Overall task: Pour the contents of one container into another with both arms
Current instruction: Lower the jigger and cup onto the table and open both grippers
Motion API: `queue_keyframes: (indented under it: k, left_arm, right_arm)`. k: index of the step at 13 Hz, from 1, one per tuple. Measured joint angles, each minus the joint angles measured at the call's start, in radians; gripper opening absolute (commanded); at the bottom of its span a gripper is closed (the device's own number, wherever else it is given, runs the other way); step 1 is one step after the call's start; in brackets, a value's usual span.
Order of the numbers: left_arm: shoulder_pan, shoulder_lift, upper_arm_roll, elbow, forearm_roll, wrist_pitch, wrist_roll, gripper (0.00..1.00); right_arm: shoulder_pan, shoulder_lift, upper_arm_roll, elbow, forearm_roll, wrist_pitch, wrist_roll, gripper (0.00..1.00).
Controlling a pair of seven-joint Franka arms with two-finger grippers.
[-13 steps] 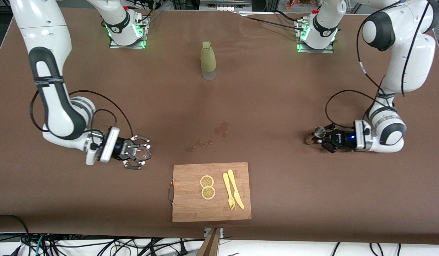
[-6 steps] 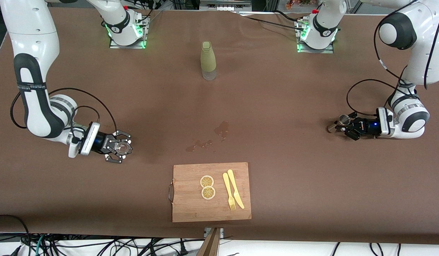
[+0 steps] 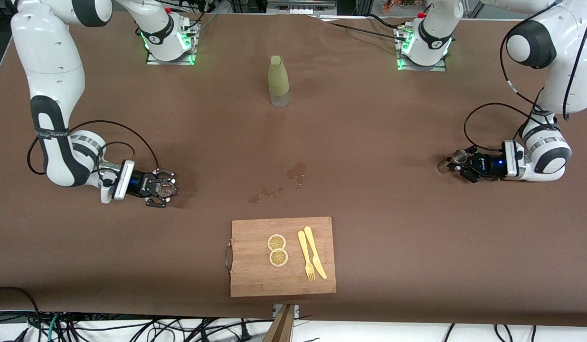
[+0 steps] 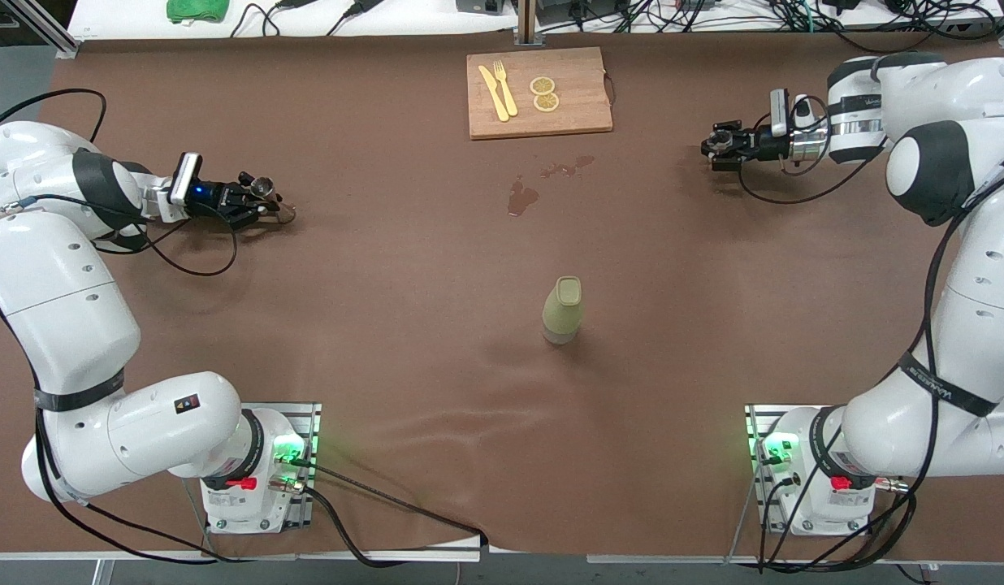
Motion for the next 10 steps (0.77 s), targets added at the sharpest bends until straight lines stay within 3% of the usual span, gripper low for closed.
queue_keyframes:
  k: [3,5,6,7,8,10]
  left_arm:
    - [0.0,0.005,0.0,0.0,0.0,0.0,0.004,0.02]
    - [0.0,0.005,0.0,0.0,0.0,0.0,0.004,0.23]
    - [0.0,0.005,0.0,0.0,0.0,0.0,0.004,0.35]
    - [0.0,0.005,0.0,0.0,0.0,0.002,0.004,0.99]
    - [0.0,0.005,0.0,0.0,0.0,0.004,0.004,1.0]
    - [0.0,0.005,0.0,0.002,0.0,0.025,0.004,1.0]
  right_arm:
    - [0.0,0.018,0.0,0.009,0.0,-0.002,-0.003,0.0]
    - [-0.001,0.029,-0.002,0.01,0.0,-0.008,-0.003,0.05]
    - [-0.004,0.043,-0.003,0.016,0.0,-0.023,-0.003,0.32]
    - [-0.009,0.057,-0.003,0.026,0.001,-0.043,-0.004,0.76]
    - [-0.012,0.063,-0.004,0.033,0.001,-0.053,-0.003,0.99]
    - [-0.012,0.066,-0.006,0.036,0.001,-0.053,-0.003,1.0]
